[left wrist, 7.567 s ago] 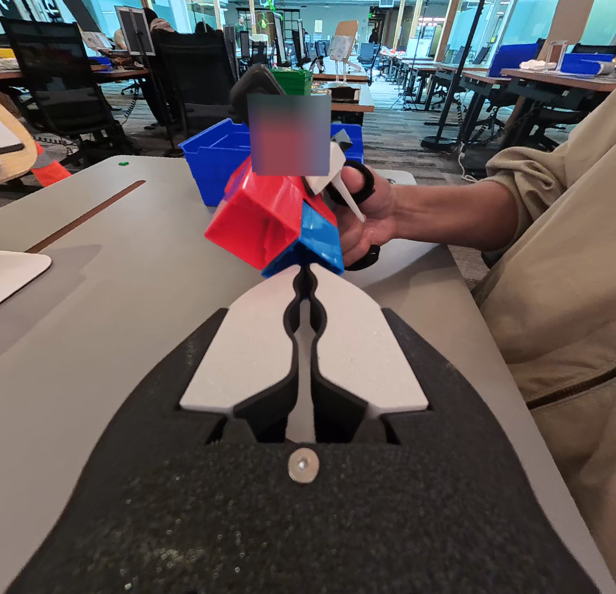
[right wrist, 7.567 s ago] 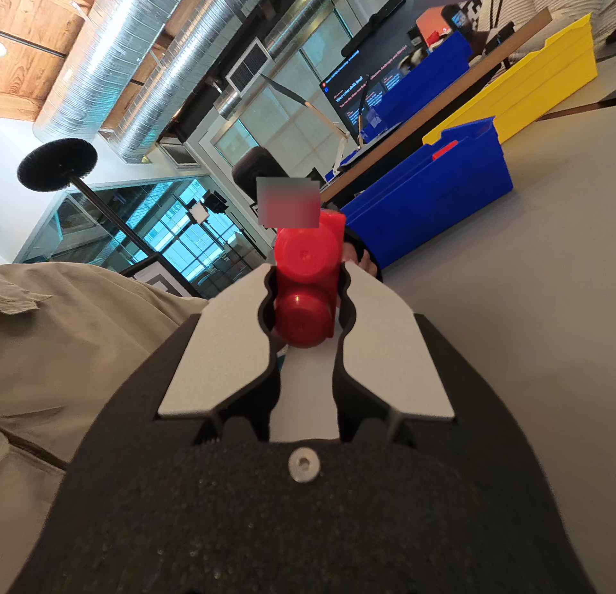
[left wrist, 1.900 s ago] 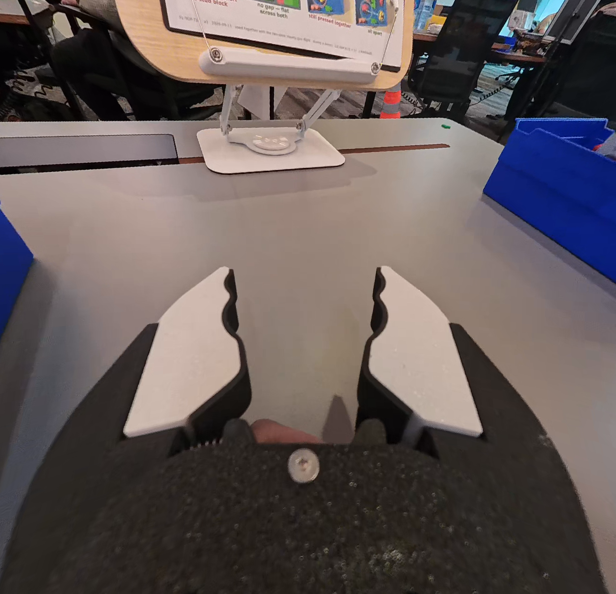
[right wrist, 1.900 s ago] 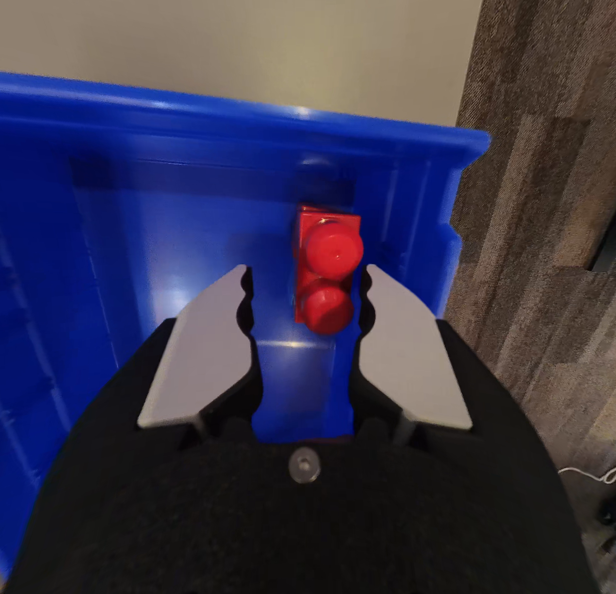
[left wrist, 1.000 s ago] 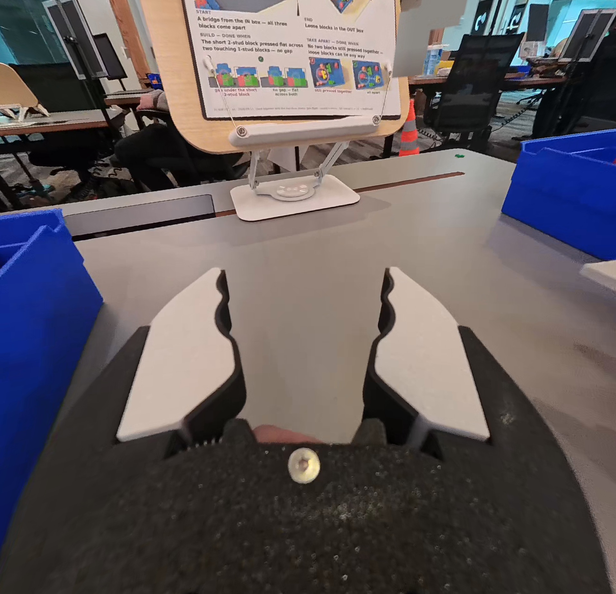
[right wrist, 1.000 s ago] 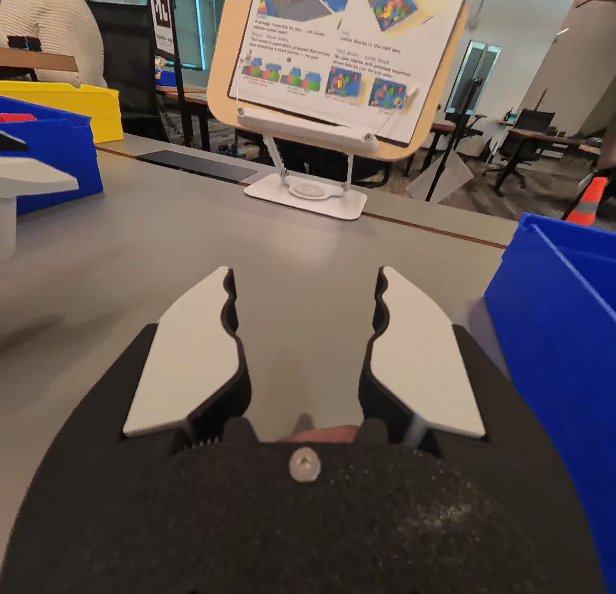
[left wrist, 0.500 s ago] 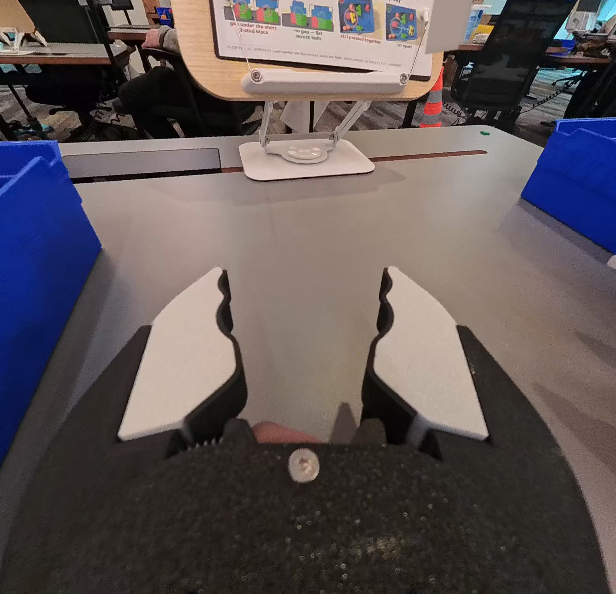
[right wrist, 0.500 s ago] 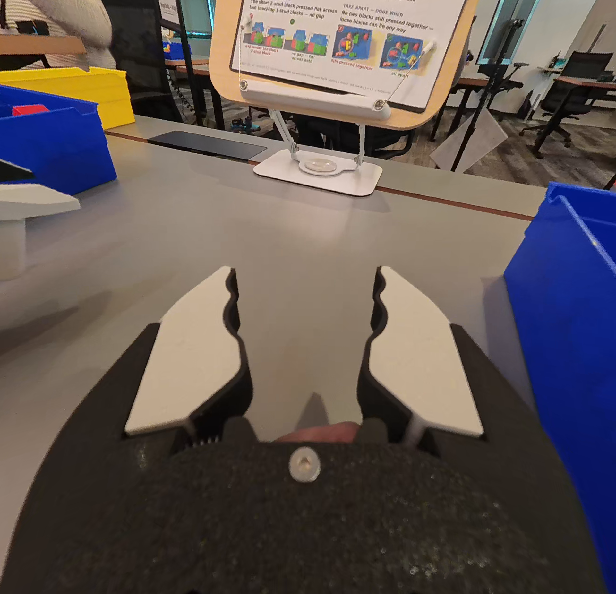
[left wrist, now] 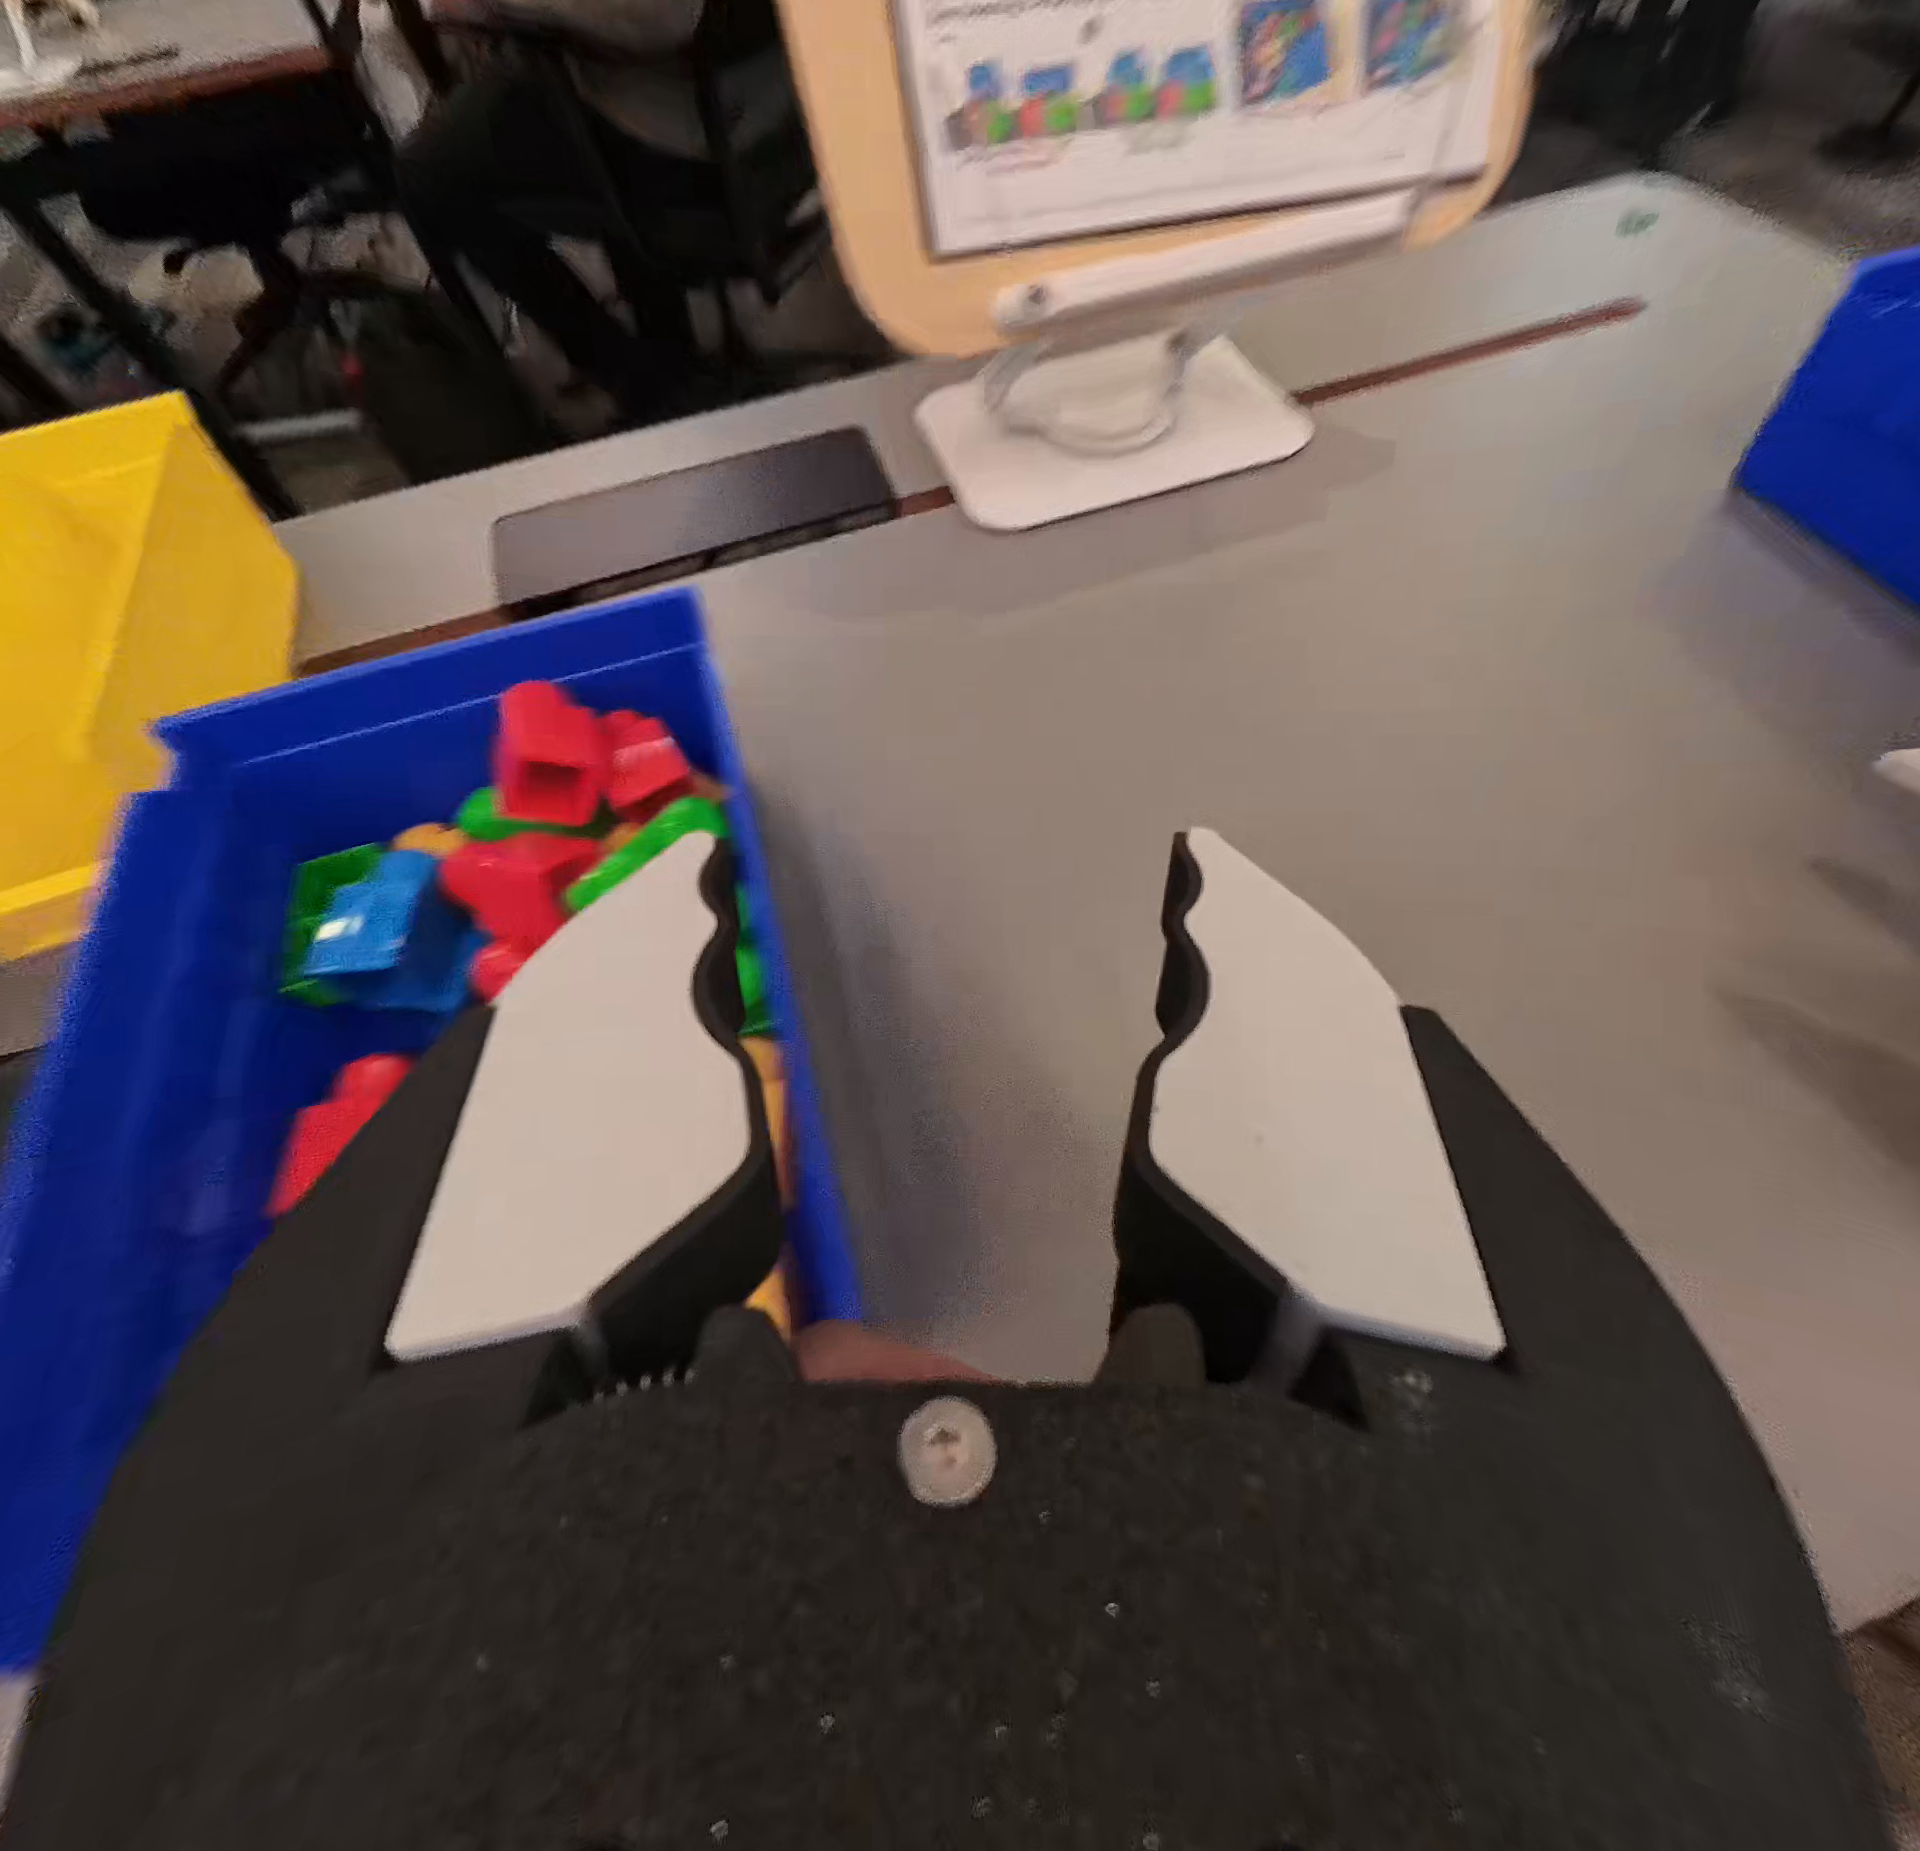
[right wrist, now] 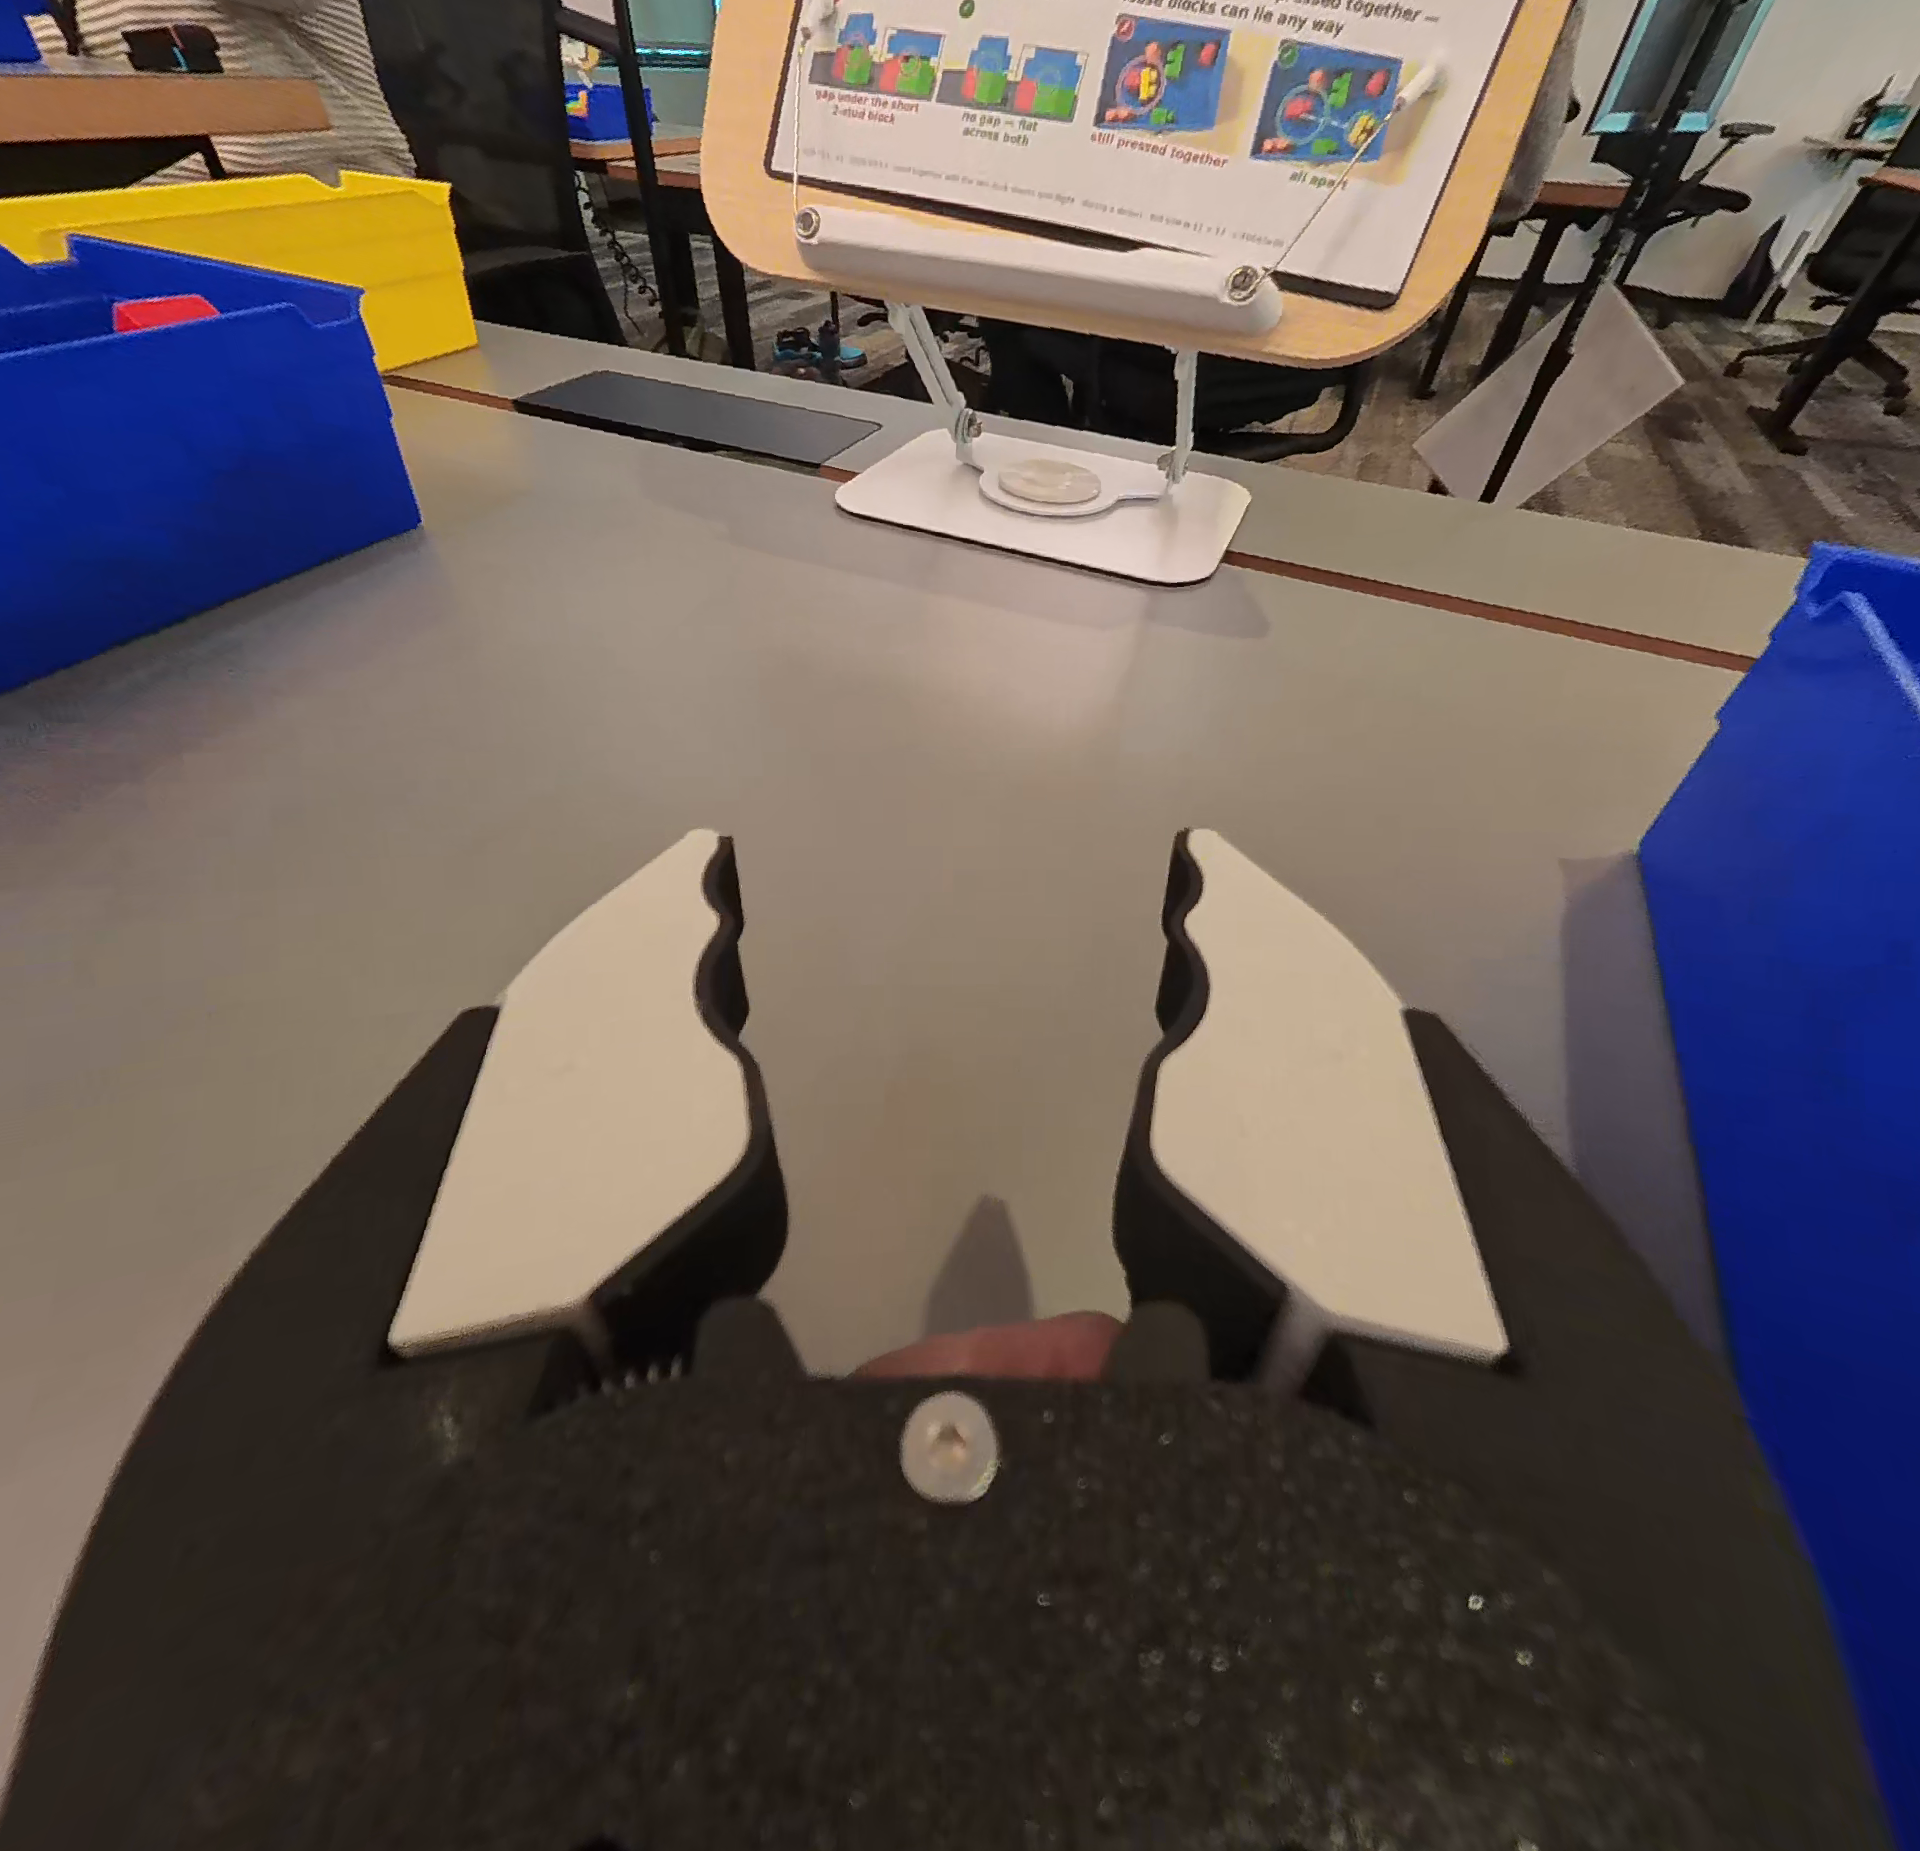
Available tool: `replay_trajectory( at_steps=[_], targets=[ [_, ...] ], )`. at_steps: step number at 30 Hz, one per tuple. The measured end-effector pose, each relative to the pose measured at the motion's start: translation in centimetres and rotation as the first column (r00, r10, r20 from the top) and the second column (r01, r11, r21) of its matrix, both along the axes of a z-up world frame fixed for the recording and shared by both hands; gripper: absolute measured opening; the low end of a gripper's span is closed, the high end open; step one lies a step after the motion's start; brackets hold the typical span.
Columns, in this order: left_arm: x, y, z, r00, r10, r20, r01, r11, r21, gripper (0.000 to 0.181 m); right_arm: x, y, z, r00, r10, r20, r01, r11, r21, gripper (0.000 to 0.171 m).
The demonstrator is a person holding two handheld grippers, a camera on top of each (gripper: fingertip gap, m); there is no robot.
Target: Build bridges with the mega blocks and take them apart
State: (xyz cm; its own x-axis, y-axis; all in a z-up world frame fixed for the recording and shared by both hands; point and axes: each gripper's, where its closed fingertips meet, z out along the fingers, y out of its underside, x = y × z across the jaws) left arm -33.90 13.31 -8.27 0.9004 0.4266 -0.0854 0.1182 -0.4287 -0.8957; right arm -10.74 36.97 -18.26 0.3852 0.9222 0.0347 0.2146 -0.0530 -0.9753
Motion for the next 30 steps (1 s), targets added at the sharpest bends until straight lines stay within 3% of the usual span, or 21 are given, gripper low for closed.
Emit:
replay_trajectory(
  at_steps=[5, 9, 13, 16, 25, 28, 30],
  targets=[
    [-7.9, -3.3, -1.6, 0.985, 0.067, 0.158, -0.017, 0.954, -0.300, 0.074, -0.2, -0.2, -0.4, 1.000, 0.018, 0.011, -0.017, 1.000, -0.011, 0.078],
    [-10.4, -3.8, -6.4, 0.893, 0.156, 0.422, 0.068, 0.881, -0.469, 0.076, -0.3, -0.1, -0.7, 1.000, 0.027, 0.014, -0.026, 0.999, -0.038, 0.078],
    [-11.7, -4.8, -11.1, 0.840, 0.268, 0.472, 0.126, 0.749, -0.650, 0.079, -0.2, 0.0, -0.8, 0.999, 0.032, 0.018, -0.031, 0.998, -0.050, 0.078],
    [-11.9, -4.7, -13.0, 0.803, 0.331, 0.496, 0.154, 0.688, -0.709, 0.077, -0.1, 0.0, -0.8, 0.999, 0.034, 0.020, -0.033, 0.998, -0.053, 0.078],
    [-10.8, -4.0, -15.0, 0.670, 0.463, 0.580, 0.243, 0.601, -0.761, 0.063, 0.0, 0.1, -1.2, 0.999, 0.047, 0.025, -0.045, 0.996, -0.076, 0.078],
    [-10.5, -4.1, -15.6, 0.657, 0.477, 0.585, 0.263, 0.581, -0.770, 0.040, 0.0, 0.2, -1.4, 0.998, 0.052, 0.030, -0.049, 0.995, -0.087, 0.078],
    [-10.8, -4.4, -15.8, 0.669, 0.477, 0.570, 0.263, 0.565, -0.782, 0.039, 0.0, 0.2, -1.5, 0.998, 0.056, 0.032, -0.053, 0.994, -0.093, 0.078]
  ],
)
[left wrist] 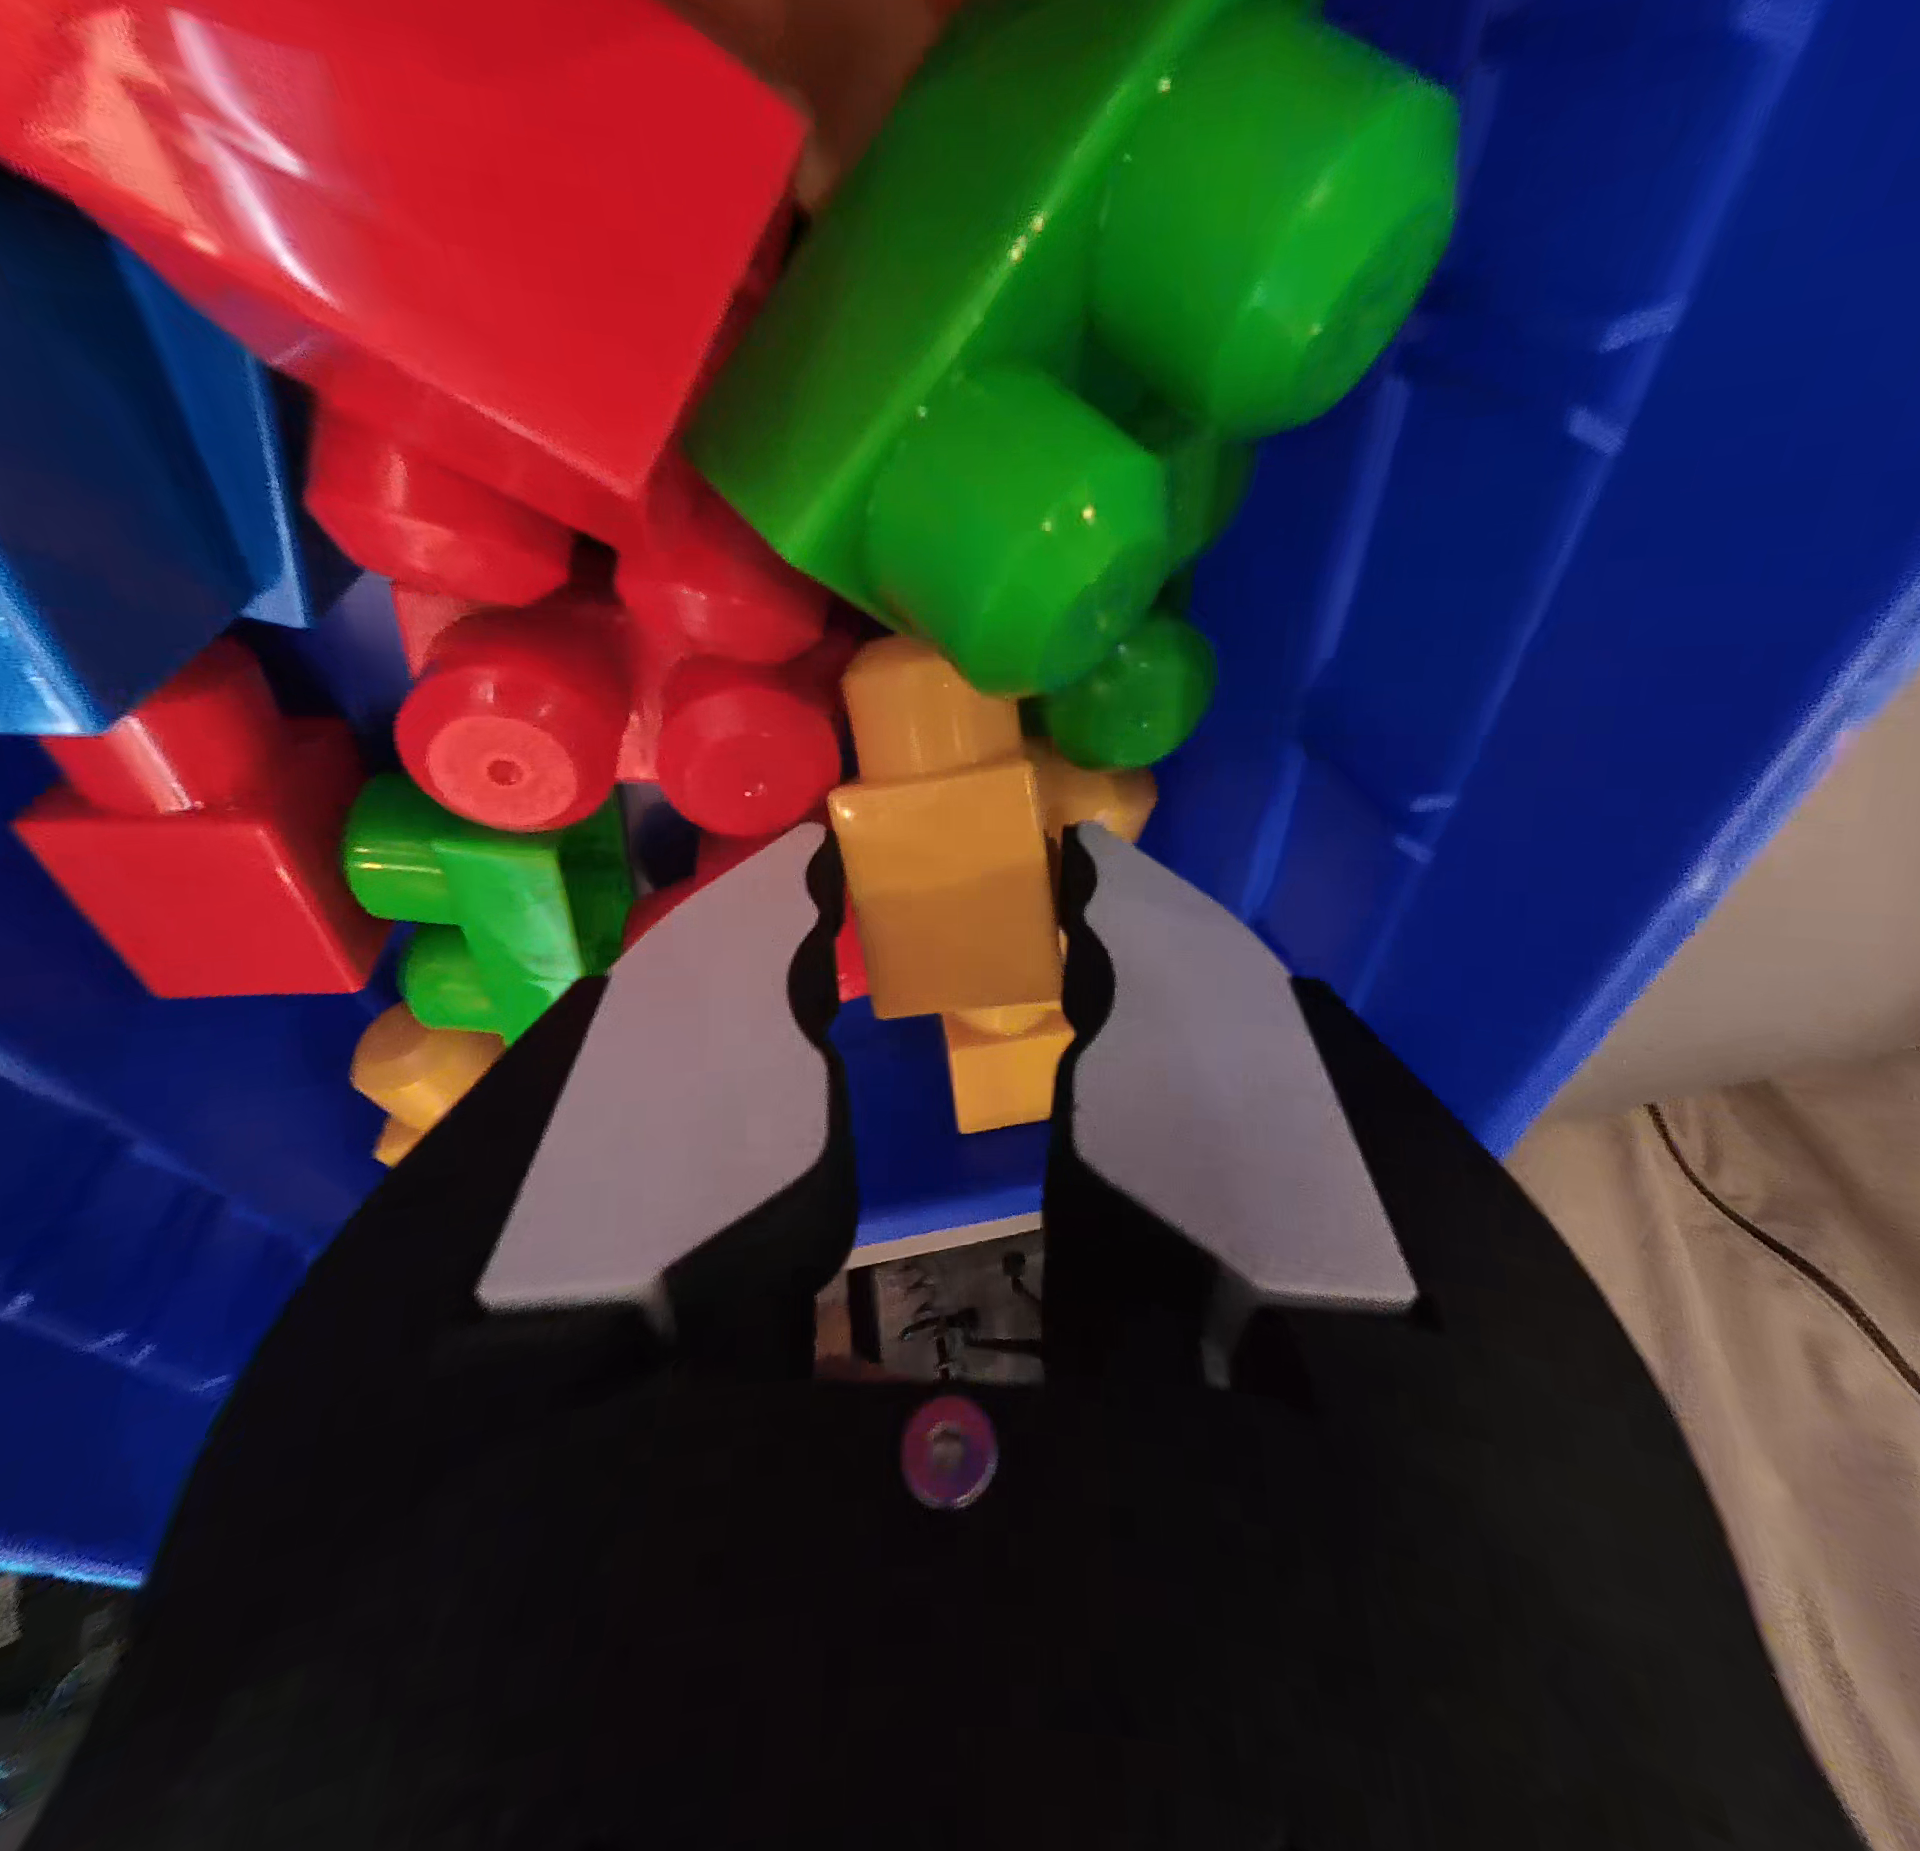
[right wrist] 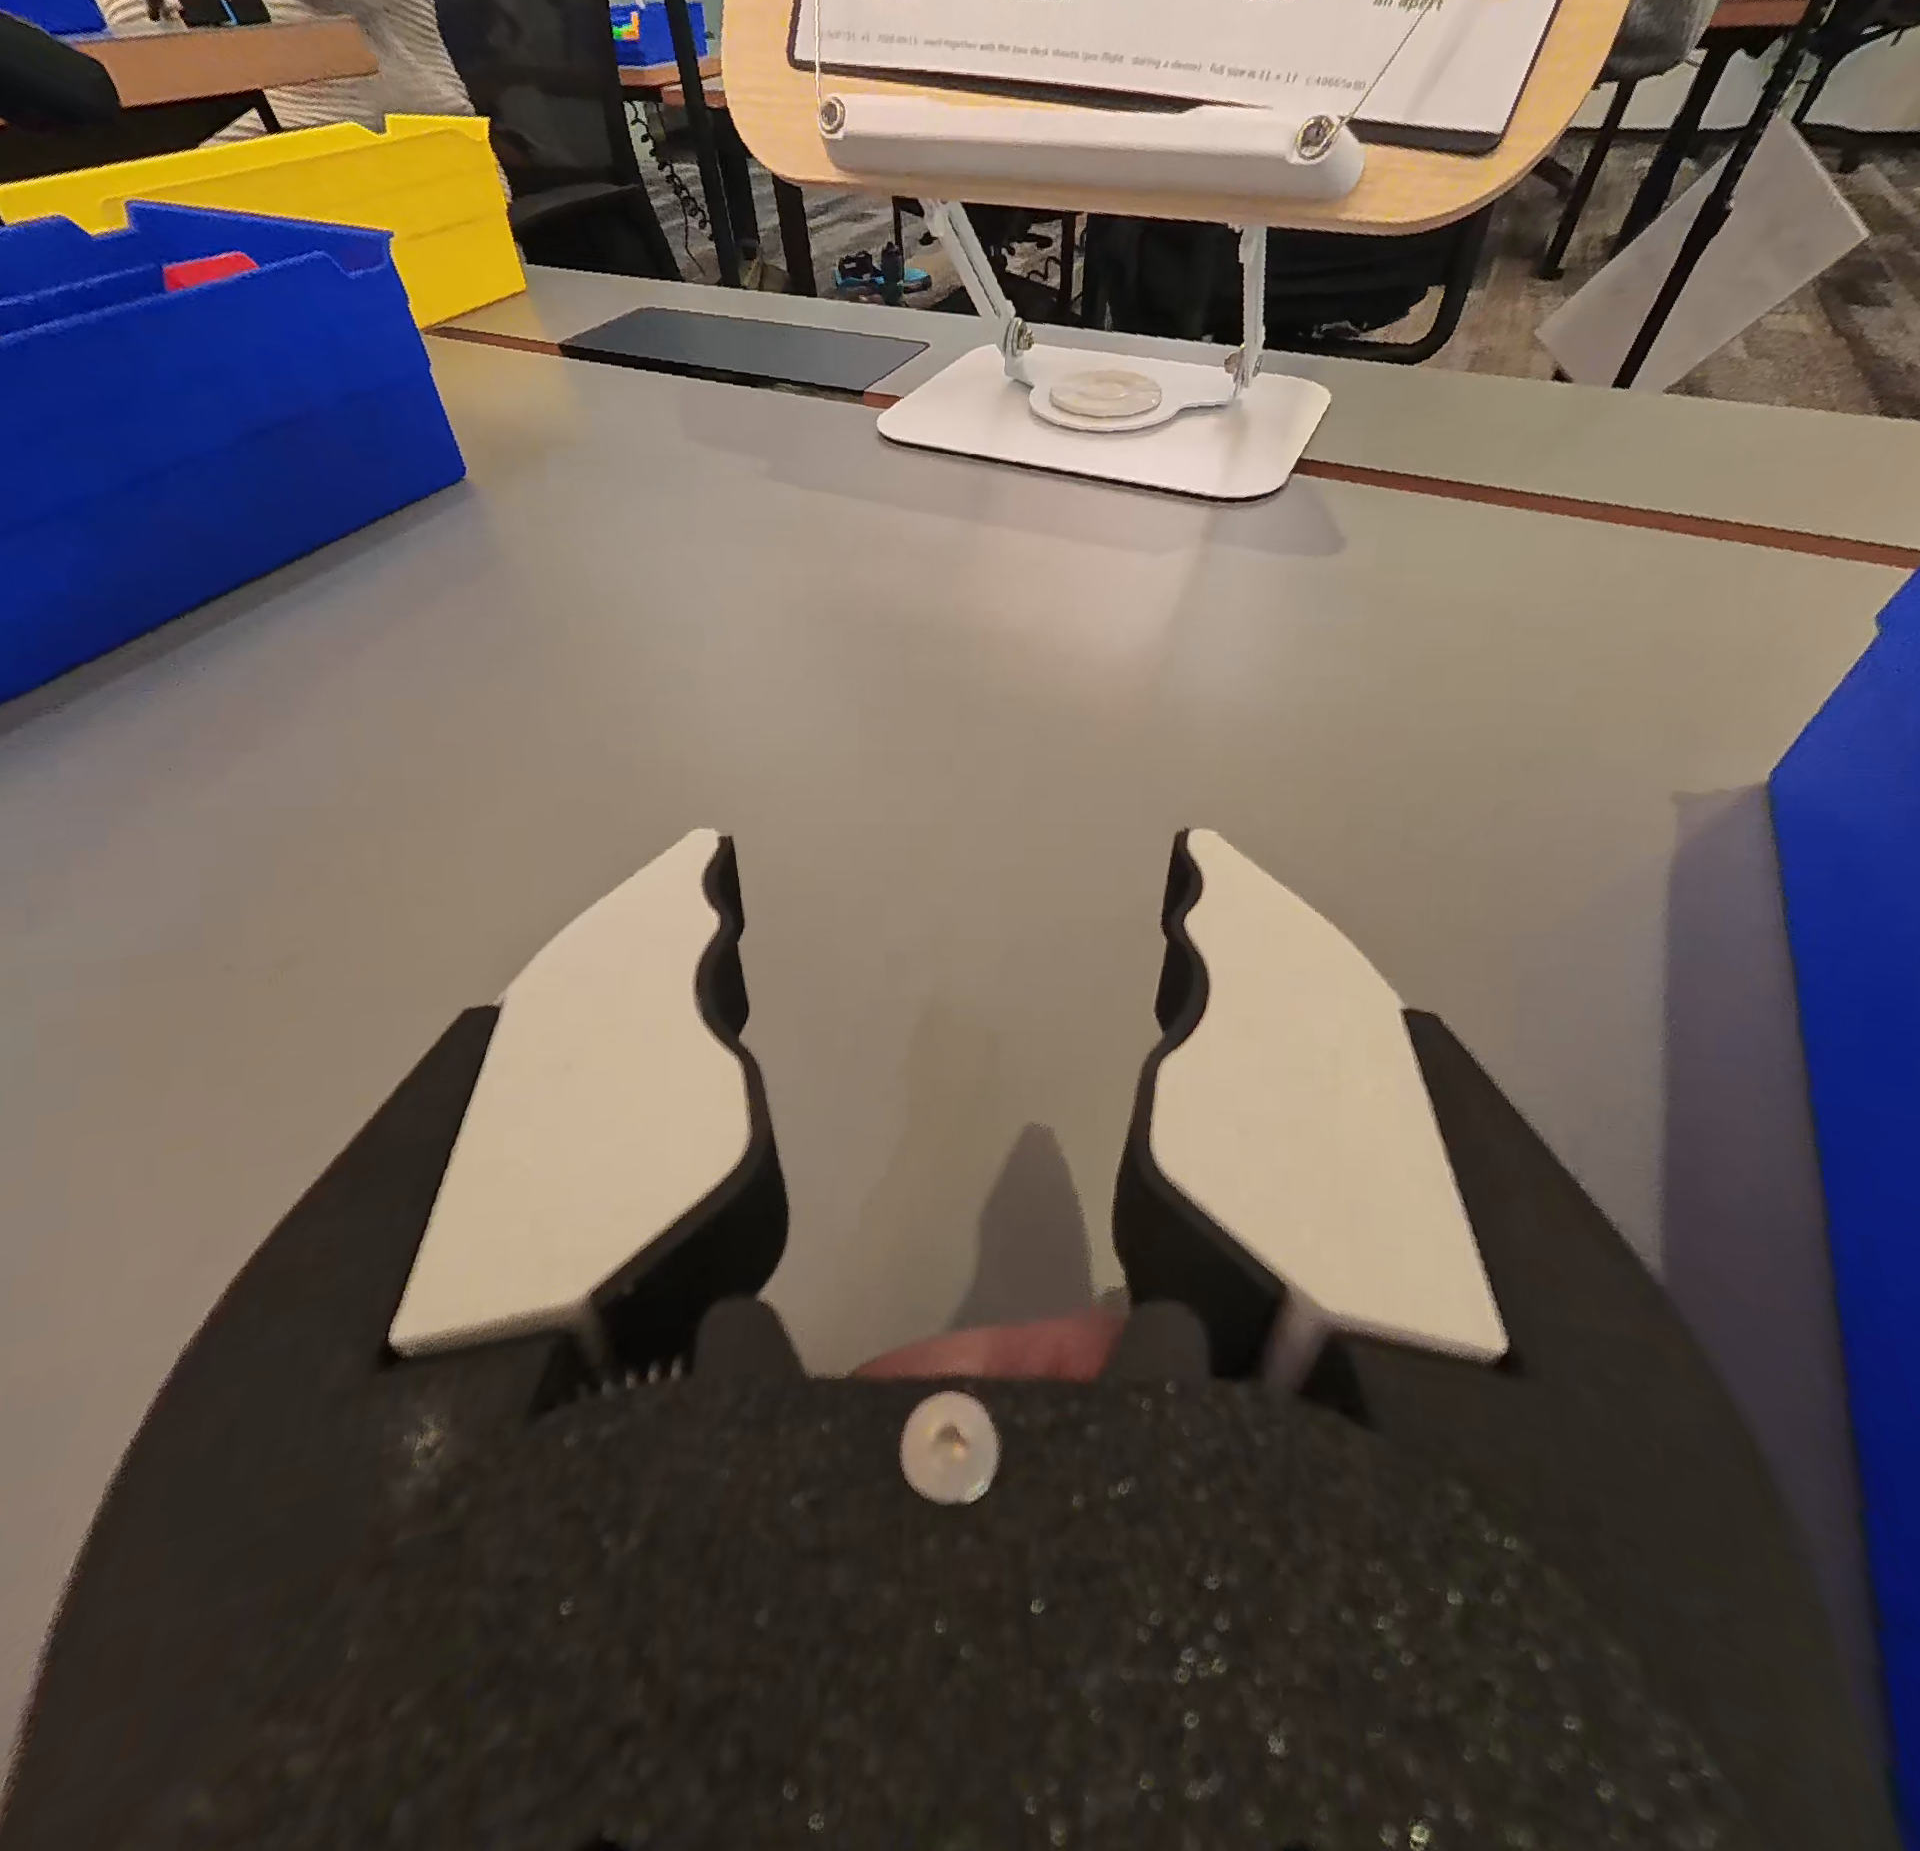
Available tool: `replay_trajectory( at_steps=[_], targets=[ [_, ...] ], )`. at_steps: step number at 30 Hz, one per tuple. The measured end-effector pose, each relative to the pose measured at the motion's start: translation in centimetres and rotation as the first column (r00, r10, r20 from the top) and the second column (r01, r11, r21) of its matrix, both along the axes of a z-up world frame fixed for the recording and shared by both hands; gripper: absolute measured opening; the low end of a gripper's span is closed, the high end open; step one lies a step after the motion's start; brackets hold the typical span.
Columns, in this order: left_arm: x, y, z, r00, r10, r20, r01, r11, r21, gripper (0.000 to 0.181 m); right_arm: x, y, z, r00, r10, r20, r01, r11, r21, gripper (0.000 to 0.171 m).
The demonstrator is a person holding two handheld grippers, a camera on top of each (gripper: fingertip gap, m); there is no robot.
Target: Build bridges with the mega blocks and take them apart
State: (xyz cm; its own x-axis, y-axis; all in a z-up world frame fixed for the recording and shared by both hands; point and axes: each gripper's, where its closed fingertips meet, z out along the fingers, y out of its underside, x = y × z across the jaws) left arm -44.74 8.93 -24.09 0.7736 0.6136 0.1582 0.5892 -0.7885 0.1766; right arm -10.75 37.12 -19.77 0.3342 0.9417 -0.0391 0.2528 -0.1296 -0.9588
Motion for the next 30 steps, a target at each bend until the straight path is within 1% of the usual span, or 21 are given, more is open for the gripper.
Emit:
replay_trajectory(
  at_steps=[4, 7, 9, 11, 13, 14, 15, 16, 18, 20, 21, 22, 23, 24, 27, 29, 30],
  targets=[
    [-0.8, -0.3, 0.0, 0.998, -0.024, -0.058, 0.026, 0.999, 0.025, 0.039, 0.0, 0.0, -0.1, 1.000, 0.000, 0.006, 0.000, 1.000, 0.002, 0.077],
    [-1.2, -0.1, 1.0, 0.994, -0.045, -0.102, 0.053, 0.995, 0.081, 0.038, 0.0, 0.0, 0.0, 1.000, 0.002, 0.010, -0.002, 1.000, 0.006, 0.076],
    [-1.8, 0.4, 2.5, 0.985, -0.063, -0.162, 0.086, 0.986, 0.140, 0.038, 0.0, -0.1, 0.1, 1.000, 0.001, 0.011, -0.002, 1.000, 0.018, 0.076],
    [-2.1, 1.4, 4.8, 0.972, -0.058, -0.228, 0.115, 0.962, 0.246, 0.038, 0.0, -0.1, 0.3, 1.000, 0.004, 0.007, -0.005, 0.999, 0.034, 0.075],
    [-1.9, 2.9, 7.7, 0.954, -0.037, -0.297, 0.157, 0.906, 0.393, 0.038, 0.0, -0.2, 0.6, 1.000, 0.005, 0.001, -0.005, 0.999, 0.053, 0.075],
    [-1.8, 3.4, 9.1, 0.939, -0.010, -0.342, 0.171, 0.880, 0.443, 0.038, 0.1, -0.1, 0.7, 1.000, 0.004, 0.000, -0.004, 0.998, 0.059, 0.075],
    [-1.4, 4.0, 10.6, 0.920, 0.012, -0.393, 0.206, 0.836, 0.508, 0.037, 0.1, -0.1, 0.8, 1.000, 0.003, 0.001, -0.003, 0.998, 0.063, 0.075],
    [-0.5, 4.9, 12.2, 0.894, 0.020, -0.448, 0.271, 0.771, 0.576, 0.038, 0.2, -0.1, 1.0, 1.000, 0.002, -0.002, -0.002, 0.998, 0.070, 0.075],
    [0.6, 5.1, 14.5, 0.782, 0.079, -0.618, 0.390, 0.711, 0.585, 0.038, 0.2, -0.1, 1.5, 1.000, 0.000, -0.021, 0.002, 0.996, 0.093, 0.074],
    [3.1, 5.5, 16.5, 0.665, 0.165, -0.729, 0.511, 0.611, 0.604, 0.038, 0.3, -0.3, 2.0, 0.999, 0.004, -0.042, 0.001, 0.993, 0.120, 0.074],
    [4.3, 5.3, 17.0, 0.598, 0.215, -0.772, 0.552, 0.588, 0.591, 0.038, 0.2, -0.5, 2.2, 0.999, 0.013, -0.052, -0.006, 0.992, 0.130, 0.074],
    [5.5, 5.1, 16.9, 0.548, 0.261, -0.794, 0.570, 0.579, 0.584, 0.038, 0.1, -0.7, 2.3, 0.998, 0.021, -0.057, -0.014, 0.991, 0.136, 0.073],
    [7.1, 5.0, 16.6, 0.525, 0.306, -0.794, 0.582, 0.552, 0.597, 0.038, 0.1, -0.9, 2.4, 0.998, 0.027, -0.058, -0.019, 0.990, 0.137, 0.072],
    [8.8, 5.2, 15.9, 0.527, 0.342, -0.778, 0.588, 0.514, 0.625, 0.038, 0.0, -1.0, 2.3, 0.998, 0.033, -0.055, -0.026, 0.991, 0.129, 0.072],
    [12.0, 5.0, 12.8, 0.497, 0.420, -0.759, 0.570, 0.501, 0.651, 0.038, -0.1, -1.5, 2.2, 0.997, 0.044, -0.056, -0.037, 0.994, 0.107, 0.072],
    [13.8, 5.1, 11.5, 0.469, 0.477, -0.743, 0.581, 0.467, 0.667, 0.038, 0.0, -1.5, 2.1, 0.998, 0.041, -0.047, -0.036, 0.993, 0.114, 0.072],
    [14.7, 5.3, 10.7, 0.481, 0.487, -0.729, 0.575, 0.452, 0.682, 0.038, 0.0, -1.5, 2.0, 0.999, 0.039, -0.038, -0.034, 0.993, 0.116, 0.072]
  ],
)
